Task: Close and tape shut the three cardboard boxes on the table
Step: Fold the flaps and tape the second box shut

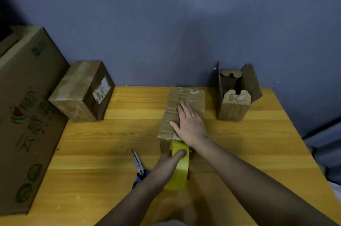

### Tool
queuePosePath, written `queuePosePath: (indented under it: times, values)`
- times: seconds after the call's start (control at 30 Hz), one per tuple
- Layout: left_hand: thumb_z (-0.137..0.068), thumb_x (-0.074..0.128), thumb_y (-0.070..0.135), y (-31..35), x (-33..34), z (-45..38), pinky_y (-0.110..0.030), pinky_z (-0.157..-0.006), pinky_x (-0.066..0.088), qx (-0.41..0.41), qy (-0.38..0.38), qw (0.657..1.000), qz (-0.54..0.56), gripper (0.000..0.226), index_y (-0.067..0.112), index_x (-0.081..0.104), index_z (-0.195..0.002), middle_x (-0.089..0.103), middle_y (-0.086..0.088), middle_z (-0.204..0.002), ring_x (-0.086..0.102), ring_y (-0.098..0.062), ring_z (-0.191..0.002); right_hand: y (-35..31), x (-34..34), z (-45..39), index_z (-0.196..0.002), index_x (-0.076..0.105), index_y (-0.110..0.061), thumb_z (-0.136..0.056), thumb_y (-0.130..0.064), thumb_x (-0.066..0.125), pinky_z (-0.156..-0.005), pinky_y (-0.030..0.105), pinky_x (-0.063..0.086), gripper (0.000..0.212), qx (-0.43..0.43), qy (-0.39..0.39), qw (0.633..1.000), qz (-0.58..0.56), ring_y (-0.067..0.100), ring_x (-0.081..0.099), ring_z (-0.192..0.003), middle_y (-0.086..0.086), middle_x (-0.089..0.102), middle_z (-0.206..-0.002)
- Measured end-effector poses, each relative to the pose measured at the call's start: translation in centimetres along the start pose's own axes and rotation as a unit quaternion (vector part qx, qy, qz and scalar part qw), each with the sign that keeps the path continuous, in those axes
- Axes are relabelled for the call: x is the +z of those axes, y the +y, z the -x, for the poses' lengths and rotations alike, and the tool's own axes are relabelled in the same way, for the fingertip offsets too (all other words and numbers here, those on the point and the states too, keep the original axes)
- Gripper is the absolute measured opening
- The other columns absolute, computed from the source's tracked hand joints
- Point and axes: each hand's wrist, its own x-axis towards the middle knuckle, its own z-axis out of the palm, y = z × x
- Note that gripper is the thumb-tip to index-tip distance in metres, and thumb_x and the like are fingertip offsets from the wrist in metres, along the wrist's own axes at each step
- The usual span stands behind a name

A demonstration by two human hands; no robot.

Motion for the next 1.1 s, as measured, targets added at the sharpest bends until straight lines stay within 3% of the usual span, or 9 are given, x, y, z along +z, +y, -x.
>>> queuePosePath:
  times: [0.13,0.27,0.37,0.43,0.5,0.63,0.7,1.0,1.1]
  values:
    - [-0.094,0.055,0.033,-0.1,0.0,-0.7,-0.036,-0.066,0.057,-0.003,-0.01,1.0,0.017,0.026,0.016,0.059,-0.114,0.068,-0.019,-0.09,0.068,-0.029,-0.069,1.0,0.1,0.1,-0.153,-0.01,-0.017,-0.091,-0.071,0.021,-0.12,0.035,-0.008,0.088,-0.016,-0.074,0.997,-0.004,0.013,-0.02,-0.146,0.0,-0.023,-0.159]
    - [-0.094,0.055,0.034,0.2,0.1,-1.3,-0.032,-0.067,0.058,0.011,-0.007,1.0,0.022,0.02,0.026,0.057,-0.112,0.071,-0.012,-0.096,0.07,-0.025,-0.073,1.1,-0.2,-0.7,-0.154,-0.009,-0.018,-0.085,-0.079,0.017,-0.119,0.041,-0.011,0.096,-0.015,-0.086,0.996,0.021,0.015,-0.023,-0.145,-0.002,-0.024,-0.158]
    - [-0.09,0.057,0.045,0.6,0.1,-2.0,-0.04,-0.091,0.053,0.018,0.0,1.0,0.0,0.034,0.029,0.055,-0.12,0.066,-0.005,-0.111,0.067,-0.024,-0.095,1.5,-0.4,-1.3,-0.154,-0.01,-0.019,-0.084,-0.08,0.017,-0.119,0.044,-0.01,0.096,-0.021,-0.092,0.995,0.031,0.018,-0.024,-0.145,-0.002,-0.024,-0.158]
    - [-0.075,0.062,0.06,0.9,0.3,-2.2,-0.048,-0.1,0.046,0.022,-0.007,1.0,-0.005,0.06,0.029,0.054,-0.126,0.065,-0.007,-0.119,0.063,-0.028,-0.106,1.9,-0.7,-1.8,-0.154,-0.011,-0.02,-0.084,-0.08,0.016,-0.119,0.044,-0.009,0.097,-0.027,-0.101,0.994,0.041,0.018,-0.024,-0.145,-0.001,-0.024,-0.158]
    - [-0.069,0.064,0.062,0.8,0.4,-2.7,-0.046,-0.096,0.05,0.01,-0.011,1.0,0.015,0.072,0.023,0.055,-0.128,0.066,-0.012,-0.115,0.065,-0.031,-0.101,1.9,-1.1,-2.3,-0.154,-0.008,-0.02,-0.085,-0.079,0.022,-0.12,0.044,-0.008,0.096,-0.029,-0.108,0.993,0.031,0.018,-0.022,-0.145,-0.001,-0.023,-0.159]
    - [-0.093,0.058,0.036,0.4,0.6,-3.2,-0.031,-0.068,0.057,0.029,-0.041,0.999,0.019,0.032,0.019,0.053,-0.119,0.07,-0.015,-0.097,0.069,-0.026,-0.077,1.4,-1.0,-2.5,-0.155,0.004,-0.021,-0.093,-0.066,0.031,-0.12,0.041,-0.006,0.082,0.01,-0.037,0.998,-0.049,0.015,-0.012,-0.148,-0.003,-0.009,-0.162]
    - [-0.091,0.062,0.03,0.0,0.8,-3.4,-0.027,-0.062,0.056,0.057,-0.038,0.998,0.012,0.033,0.014,0.056,-0.119,0.069,-0.017,-0.094,0.068,-0.023,-0.071,1.2,-0.5,-2.5,-0.155,0.001,-0.022,-0.095,-0.066,0.024,-0.12,0.04,-0.008,0.078,0.011,-0.024,0.999,-0.03,0.013,-0.014,-0.147,-0.003,-0.012,-0.161]
    - [-0.086,0.067,0.034,-0.1,0.3,-3.9,-0.031,-0.06,0.055,-0.022,-0.04,0.996,0.075,0.029,0.007,0.069,-0.097,0.068,-0.013,-0.072,0.067,-0.025,-0.062,1.2,0.1,-2.9,-0.155,-0.003,-0.024,-0.092,-0.071,0.014,-0.12,0.041,-0.008,0.08,0.009,-0.045,0.999,0.019,0.013,-0.018,-0.146,-0.003,-0.017,-0.16]
    - [-0.082,0.07,0.042,-0.3,0.4,-4.2,-0.036,-0.068,0.058,-0.041,-0.03,0.996,0.077,0.04,0.01,0.067,-0.106,0.071,-0.012,-0.079,0.069,-0.026,-0.071,1.1,0.0,-2.7,-0.155,-0.004,-0.024,-0.092,-0.071,0.014,-0.12,0.041,-0.007,0.08,0.009,-0.041,0.999,0.024,0.014,-0.018,-0.147,-0.003,-0.017,-0.16]
